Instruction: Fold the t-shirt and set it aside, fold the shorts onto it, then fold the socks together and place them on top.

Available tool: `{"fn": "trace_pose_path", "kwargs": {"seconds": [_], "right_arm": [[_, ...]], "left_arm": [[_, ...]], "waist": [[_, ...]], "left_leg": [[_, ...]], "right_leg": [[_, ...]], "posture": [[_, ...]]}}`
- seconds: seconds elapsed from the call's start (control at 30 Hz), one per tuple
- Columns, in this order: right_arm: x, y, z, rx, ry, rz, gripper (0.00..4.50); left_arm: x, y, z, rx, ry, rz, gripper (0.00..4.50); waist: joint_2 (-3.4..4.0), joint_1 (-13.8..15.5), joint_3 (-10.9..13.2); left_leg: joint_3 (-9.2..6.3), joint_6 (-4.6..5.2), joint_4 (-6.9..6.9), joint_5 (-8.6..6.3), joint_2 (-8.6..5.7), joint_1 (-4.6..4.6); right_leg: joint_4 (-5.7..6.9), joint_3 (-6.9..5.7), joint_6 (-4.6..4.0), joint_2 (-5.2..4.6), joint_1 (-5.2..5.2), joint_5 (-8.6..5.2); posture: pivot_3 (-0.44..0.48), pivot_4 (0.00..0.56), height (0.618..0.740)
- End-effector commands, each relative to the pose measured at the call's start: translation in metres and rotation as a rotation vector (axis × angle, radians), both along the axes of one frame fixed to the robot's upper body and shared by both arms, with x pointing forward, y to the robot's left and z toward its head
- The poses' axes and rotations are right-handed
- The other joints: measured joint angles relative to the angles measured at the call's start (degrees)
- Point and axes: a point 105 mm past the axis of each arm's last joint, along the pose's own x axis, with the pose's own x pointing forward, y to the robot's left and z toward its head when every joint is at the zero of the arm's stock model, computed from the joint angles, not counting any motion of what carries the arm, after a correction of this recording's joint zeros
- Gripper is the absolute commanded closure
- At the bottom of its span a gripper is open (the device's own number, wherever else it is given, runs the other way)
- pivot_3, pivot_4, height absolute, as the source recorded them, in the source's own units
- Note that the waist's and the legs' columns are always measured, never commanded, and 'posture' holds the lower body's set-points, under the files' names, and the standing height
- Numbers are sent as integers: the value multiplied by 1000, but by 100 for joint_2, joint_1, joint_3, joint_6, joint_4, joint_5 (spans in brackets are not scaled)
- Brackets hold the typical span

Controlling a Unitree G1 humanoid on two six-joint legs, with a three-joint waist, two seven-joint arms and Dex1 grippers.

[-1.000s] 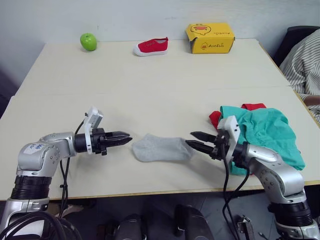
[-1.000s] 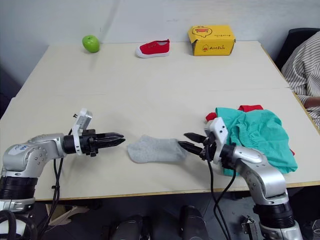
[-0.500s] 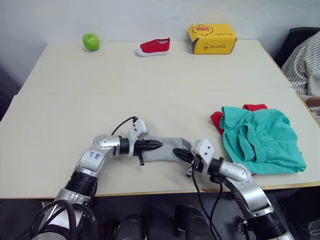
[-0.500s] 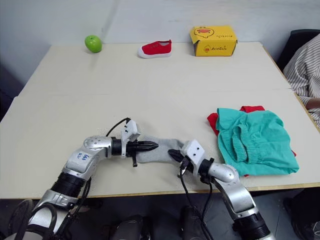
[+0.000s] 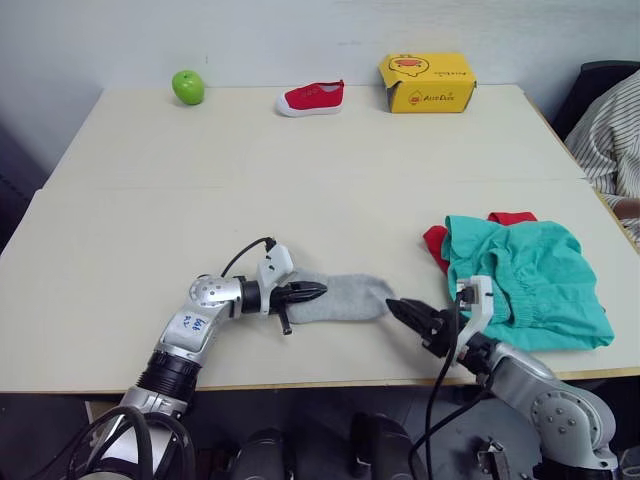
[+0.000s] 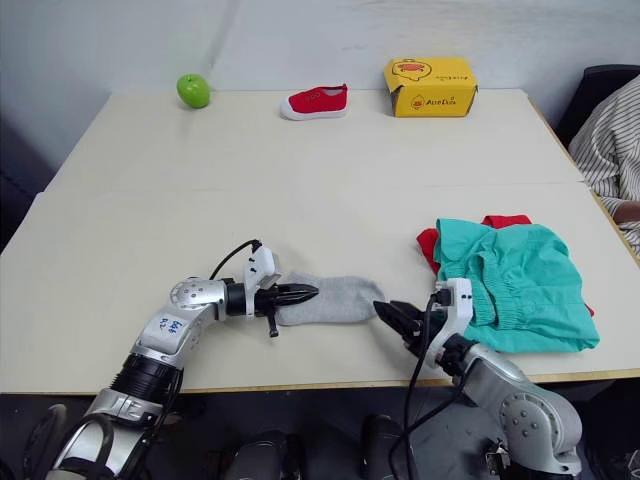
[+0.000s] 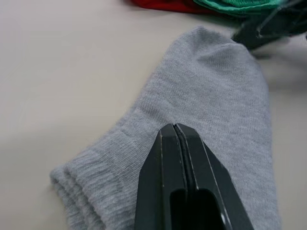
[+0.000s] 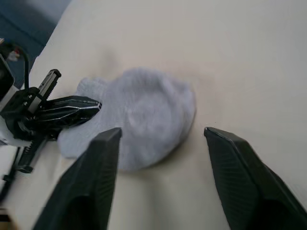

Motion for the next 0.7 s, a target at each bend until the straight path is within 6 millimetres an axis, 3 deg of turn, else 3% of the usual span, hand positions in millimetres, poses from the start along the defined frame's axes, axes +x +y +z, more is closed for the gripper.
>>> {"fn": "trace_pose_path", "kwargs": {"seconds": [0.03,0.07,0.33,0.43,0.7], "right_arm": [[-10,9,-3,86,149,5,292],[-11,12,-5,97,185,9,31],[7,52,-3,179,286,52,31],[23,53,-2,191,271,-7,682],[38,31,8,149,167,-134,3606]], "left_arm": [[-4,0,-14,13,56,14,4500],[-4,0,-15,11,58,14,4500],[-8,-1,-17,10,71,1,4500],[-8,-4,-15,4,65,-2,4500],[-7,-17,-5,-25,26,-40,4500]], "waist": [[-1,5,-5],[0,3,-9],[-6,-60,-45],[-3,-47,-53],[-3,-13,-55]], "left_leg": [[0,1,0,-1,0,1],[0,1,0,-1,0,0],[6,0,-2,-2,6,3],[5,-3,-2,-1,10,2],[5,2,-2,-3,6,-12]], "right_leg": [[-1,0,0,0,1,0],[-2,-1,0,1,1,0],[-4,4,0,13,2,0],[-3,1,0,17,1,-1],[-1,-2,5,14,0,2]], "posture": [[0,150,740],[0,150,740],[0,150,740],[0,150,740],[0,150,740]]}}
